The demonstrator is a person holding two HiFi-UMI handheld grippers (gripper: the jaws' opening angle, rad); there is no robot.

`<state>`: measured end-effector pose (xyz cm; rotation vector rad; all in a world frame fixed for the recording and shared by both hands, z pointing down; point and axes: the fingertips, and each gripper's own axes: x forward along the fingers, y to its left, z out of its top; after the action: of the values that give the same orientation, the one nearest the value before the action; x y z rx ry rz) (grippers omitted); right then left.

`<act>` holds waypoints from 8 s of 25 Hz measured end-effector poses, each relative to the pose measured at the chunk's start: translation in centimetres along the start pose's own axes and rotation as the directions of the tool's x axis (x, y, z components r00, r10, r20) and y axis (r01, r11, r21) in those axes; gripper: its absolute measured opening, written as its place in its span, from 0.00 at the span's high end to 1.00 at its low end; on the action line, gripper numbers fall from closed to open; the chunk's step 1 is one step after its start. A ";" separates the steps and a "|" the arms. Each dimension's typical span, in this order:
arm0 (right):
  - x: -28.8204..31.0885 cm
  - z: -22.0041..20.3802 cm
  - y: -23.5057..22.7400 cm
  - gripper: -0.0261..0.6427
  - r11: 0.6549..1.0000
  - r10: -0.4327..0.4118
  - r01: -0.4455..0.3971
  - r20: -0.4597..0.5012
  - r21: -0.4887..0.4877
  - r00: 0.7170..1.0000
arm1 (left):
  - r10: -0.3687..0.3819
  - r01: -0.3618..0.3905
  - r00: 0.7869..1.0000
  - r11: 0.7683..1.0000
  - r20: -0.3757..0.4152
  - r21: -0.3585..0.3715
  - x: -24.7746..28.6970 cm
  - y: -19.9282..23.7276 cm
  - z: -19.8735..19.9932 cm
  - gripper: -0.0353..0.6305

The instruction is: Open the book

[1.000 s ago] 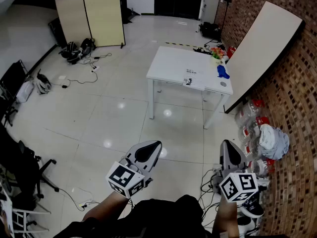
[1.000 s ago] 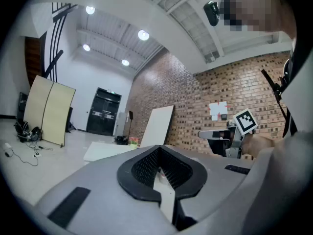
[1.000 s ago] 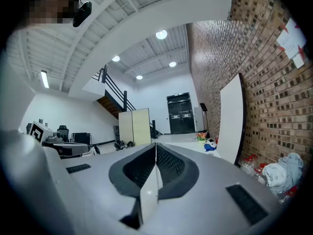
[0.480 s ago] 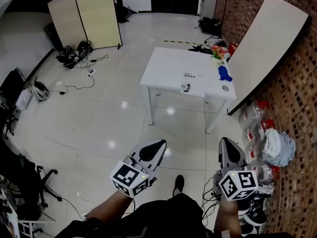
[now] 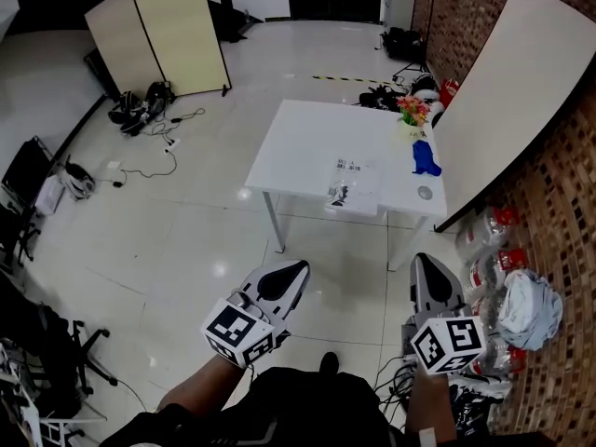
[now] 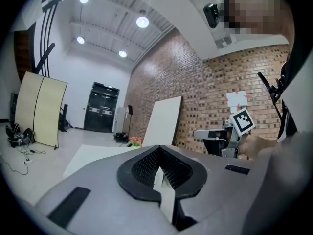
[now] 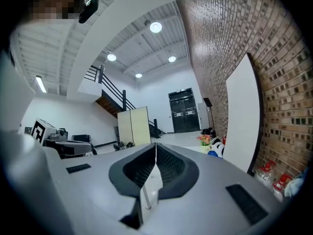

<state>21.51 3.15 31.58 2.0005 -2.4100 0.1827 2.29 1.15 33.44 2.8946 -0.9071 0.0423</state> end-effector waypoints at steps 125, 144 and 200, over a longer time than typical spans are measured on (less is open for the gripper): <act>59.7 -26.1 8.6 0.96 0.931 0.299 -0.031 -0.710 0.364 0.637 | 0.100 -0.222 0.924 0.926 -0.368 -0.305 21.4 51.5 -16.9 0.94; 60.9 -30.0 11.5 0.96 0.932 0.293 -0.024 -0.715 0.361 0.634 | -0.009 -0.156 0.908 0.920 -0.418 -0.359 19.3 52.2 -19.4 0.94; 10.6 -0.8 3.7 0.96 0.995 0.089 -0.090 -0.025 -0.035 0.996 | 0.095 -0.090 0.995 0.990 0.038 -0.106 0.1 12.6 0.2 0.94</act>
<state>15.82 -6.49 32.90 1.8666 -2.4715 0.1614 -4.86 -9.20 34.44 2.7661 -1.0184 -0.0580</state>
